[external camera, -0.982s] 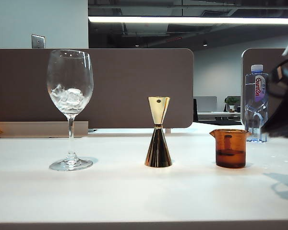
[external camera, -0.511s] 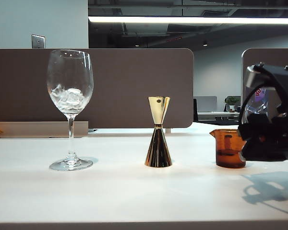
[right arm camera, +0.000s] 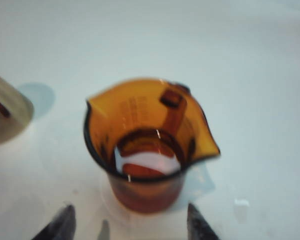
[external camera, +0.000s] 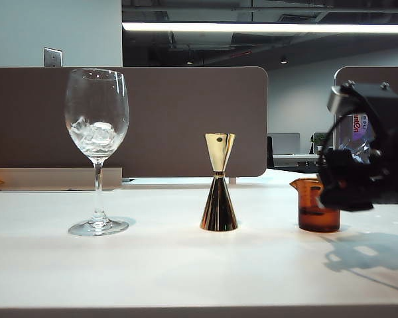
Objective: Pick up the small amber measuring cup and pour the water in it into the jigger, then pick up the jigger and pour the water in it into the wine glass.
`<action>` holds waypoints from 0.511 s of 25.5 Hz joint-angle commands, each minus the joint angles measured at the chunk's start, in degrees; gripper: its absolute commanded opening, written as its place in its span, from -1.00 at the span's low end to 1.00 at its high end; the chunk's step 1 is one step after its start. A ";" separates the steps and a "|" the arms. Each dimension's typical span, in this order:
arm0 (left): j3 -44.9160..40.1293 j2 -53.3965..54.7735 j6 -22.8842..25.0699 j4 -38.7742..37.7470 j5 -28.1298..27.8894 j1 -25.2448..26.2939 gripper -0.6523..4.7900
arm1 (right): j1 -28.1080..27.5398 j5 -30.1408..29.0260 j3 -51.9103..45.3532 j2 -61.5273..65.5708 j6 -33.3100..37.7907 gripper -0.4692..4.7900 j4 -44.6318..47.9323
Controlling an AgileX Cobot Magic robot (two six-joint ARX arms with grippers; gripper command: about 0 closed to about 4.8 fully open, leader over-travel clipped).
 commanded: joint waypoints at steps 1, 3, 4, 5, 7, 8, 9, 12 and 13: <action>0.15 0.04 0.07 -0.22 0.11 0.07 -0.77 | 0.09 0.02 1.97 1.27 -0.50 0.26 1.05; 0.15 0.04 0.07 -0.22 0.13 0.07 -0.77 | 0.09 0.02 2.60 2.99 -1.29 0.26 1.07; 0.15 0.04 0.07 -0.22 0.13 0.07 -0.77 | 0.11 0.00 2.62 3.85 -1.29 0.31 1.31; 0.15 0.04 0.07 -0.22 0.13 0.07 -0.77 | 0.11 0.02 2.62 4.44 -1.29 0.43 1.53; 0.15 0.04 0.04 -0.22 0.11 0.07 -0.77 | 0.09 0.07 2.62 5.42 -1.31 0.62 2.21; 0.15 0.04 0.07 -0.22 0.11 0.07 -0.77 | 0.09 0.04 2.62 5.77 -1.29 0.62 2.78; 0.15 0.04 0.07 -0.22 0.13 0.07 -0.77 | 0.09 0.02 2.67 6.45 -1.27 0.62 3.80; 0.15 0.04 0.07 -0.22 0.11 0.07 -0.77 | 0.09 0.04 3.21 8.13 -1.27 0.62 5.29; 0.15 0.04 0.07 -0.22 0.11 0.07 -0.77 | 0.09 0.00 4.07 9.16 -1.27 0.62 5.31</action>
